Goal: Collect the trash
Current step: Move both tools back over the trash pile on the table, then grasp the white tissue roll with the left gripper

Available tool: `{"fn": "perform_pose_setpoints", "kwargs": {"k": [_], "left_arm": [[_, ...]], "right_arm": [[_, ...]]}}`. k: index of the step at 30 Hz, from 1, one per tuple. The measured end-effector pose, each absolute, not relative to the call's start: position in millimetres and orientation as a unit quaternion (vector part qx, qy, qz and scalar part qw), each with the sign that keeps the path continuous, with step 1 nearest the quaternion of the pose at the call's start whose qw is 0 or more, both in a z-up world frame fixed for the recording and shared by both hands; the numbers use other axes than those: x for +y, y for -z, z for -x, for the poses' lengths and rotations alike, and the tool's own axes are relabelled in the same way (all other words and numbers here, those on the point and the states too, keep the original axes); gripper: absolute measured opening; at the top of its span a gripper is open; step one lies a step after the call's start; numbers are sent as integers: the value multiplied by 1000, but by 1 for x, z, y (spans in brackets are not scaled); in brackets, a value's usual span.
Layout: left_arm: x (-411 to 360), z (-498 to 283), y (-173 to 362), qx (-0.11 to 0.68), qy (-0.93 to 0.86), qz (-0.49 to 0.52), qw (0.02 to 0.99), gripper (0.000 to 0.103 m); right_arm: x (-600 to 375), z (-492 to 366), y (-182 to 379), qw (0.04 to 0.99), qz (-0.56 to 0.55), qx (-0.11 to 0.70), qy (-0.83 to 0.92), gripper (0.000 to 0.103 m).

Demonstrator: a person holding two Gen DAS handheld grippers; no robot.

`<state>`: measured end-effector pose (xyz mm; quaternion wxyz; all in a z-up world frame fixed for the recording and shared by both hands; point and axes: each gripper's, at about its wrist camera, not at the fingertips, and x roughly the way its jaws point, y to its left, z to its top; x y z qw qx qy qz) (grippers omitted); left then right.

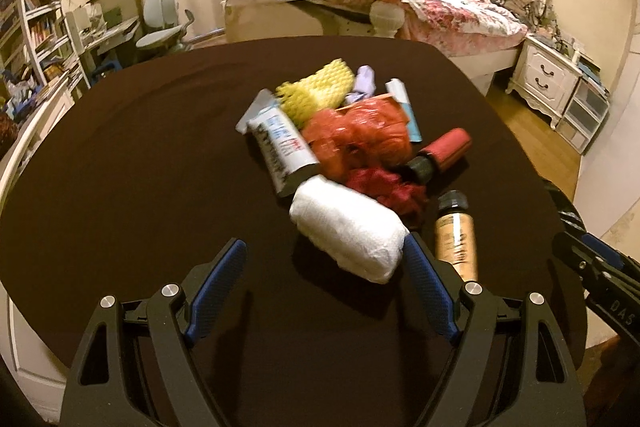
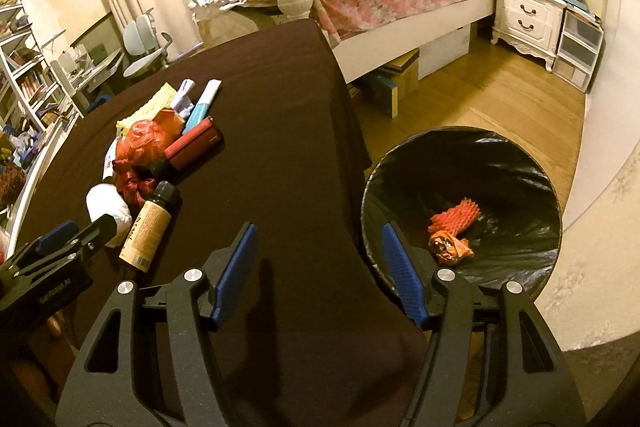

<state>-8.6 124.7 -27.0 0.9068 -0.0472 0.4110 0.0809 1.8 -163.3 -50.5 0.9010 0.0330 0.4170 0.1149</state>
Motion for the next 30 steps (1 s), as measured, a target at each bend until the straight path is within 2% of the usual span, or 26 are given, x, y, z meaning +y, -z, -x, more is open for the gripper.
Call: {"fn": "perform_pose_setpoints", "kwargs": {"k": [11, 21, 25, 27, 28, 30], "left_arm": [[150, 27, 23, 410, -92, 69, 905, 80], [138, -2, 25, 407, -73, 67, 908, 79], [140, -4, 30, 415, -63, 65, 905, 59], [140, 0, 31, 415, -52, 63, 906, 40], [140, 1, 32, 416, -45, 63, 906, 35], [141, 5, 31, 414, -37, 64, 907, 34]], "right_arm": [[-153, -1, 50, 900, -24, 417, -124, 63], [-149, 0, 51, 898, -18, 420, -126, 63], [-148, 0, 52, 899, -16, 420, -126, 64], [-147, 0, 52, 899, -16, 420, -125, 64], [-146, 0, 52, 899, -16, 420, -124, 64], [-146, 1, 50, 900, -16, 418, -123, 65]]}}
